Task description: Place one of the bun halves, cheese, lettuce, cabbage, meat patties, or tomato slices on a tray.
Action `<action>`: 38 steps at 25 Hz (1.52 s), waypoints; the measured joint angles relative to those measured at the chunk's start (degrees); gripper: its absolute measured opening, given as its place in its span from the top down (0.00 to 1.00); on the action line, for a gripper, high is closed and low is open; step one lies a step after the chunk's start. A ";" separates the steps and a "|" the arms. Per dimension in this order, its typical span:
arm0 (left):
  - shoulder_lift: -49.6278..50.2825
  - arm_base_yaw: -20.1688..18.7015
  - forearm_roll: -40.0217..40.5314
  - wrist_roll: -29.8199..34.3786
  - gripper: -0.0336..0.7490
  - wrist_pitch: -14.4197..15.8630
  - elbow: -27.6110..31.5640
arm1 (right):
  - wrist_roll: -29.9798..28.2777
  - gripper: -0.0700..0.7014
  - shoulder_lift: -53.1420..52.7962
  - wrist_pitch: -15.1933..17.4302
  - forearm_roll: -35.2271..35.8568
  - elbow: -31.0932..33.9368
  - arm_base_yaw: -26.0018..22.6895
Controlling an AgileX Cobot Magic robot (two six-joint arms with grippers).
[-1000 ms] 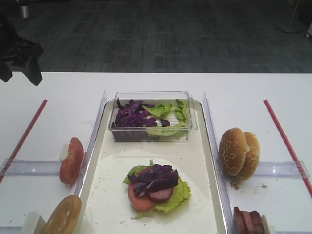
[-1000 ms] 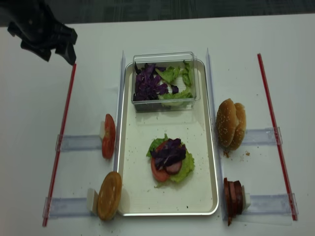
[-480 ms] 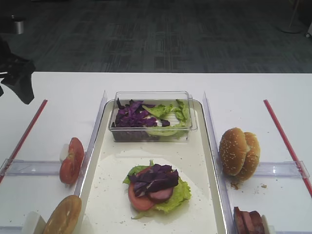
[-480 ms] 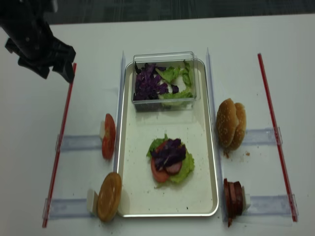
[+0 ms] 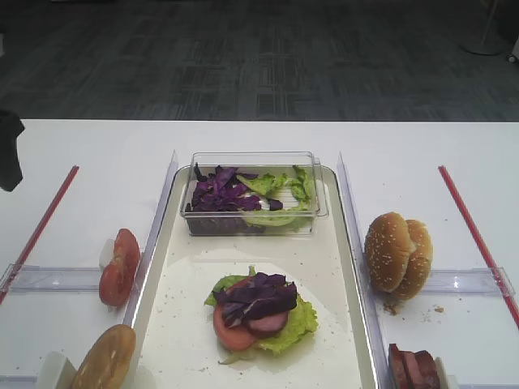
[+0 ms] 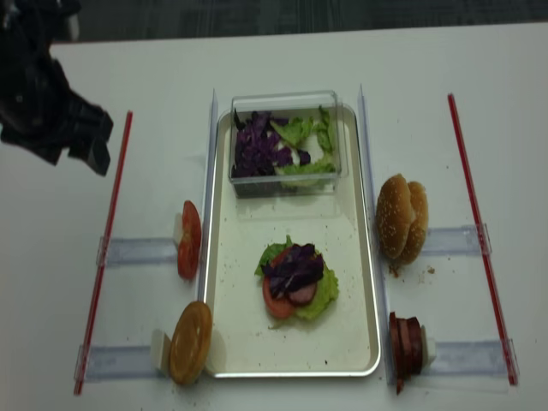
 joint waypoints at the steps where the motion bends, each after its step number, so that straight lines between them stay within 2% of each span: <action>1: -1.40 0.00 0.00 -0.12 0.32 0.00 1.29 | -0.10 0.44 0.00 0.00 0.00 0.00 0.00; 3: -4.22 0.00 0.00 -0.21 0.32 -0.12 4.93 | -0.10 0.44 0.00 0.00 0.00 0.00 0.00; 7: -10.24 0.00 0.00 -0.86 0.32 -2.55 12.10 | -0.10 0.44 0.00 0.00 0.00 0.00 0.00; 13: -20.16 0.00 0.00 -2.03 0.32 -4.31 19.45 | -0.10 0.44 0.00 0.00 0.00 0.00 0.00; 20: -31.69 0.00 0.00 -4.24 0.32 -3.90 23.39 | -0.10 0.44 0.00 0.00 0.00 0.00 0.00; 31: -54.26 0.12 0.00 -4.45 0.32 -3.51 34.59 | -0.10 0.44 0.00 0.00 0.00 0.00 0.00; 38: -68.67 0.12 -1.06 -4.45 0.32 -1.41 39.97 | -0.10 0.44 0.00 0.00 0.00 0.00 0.00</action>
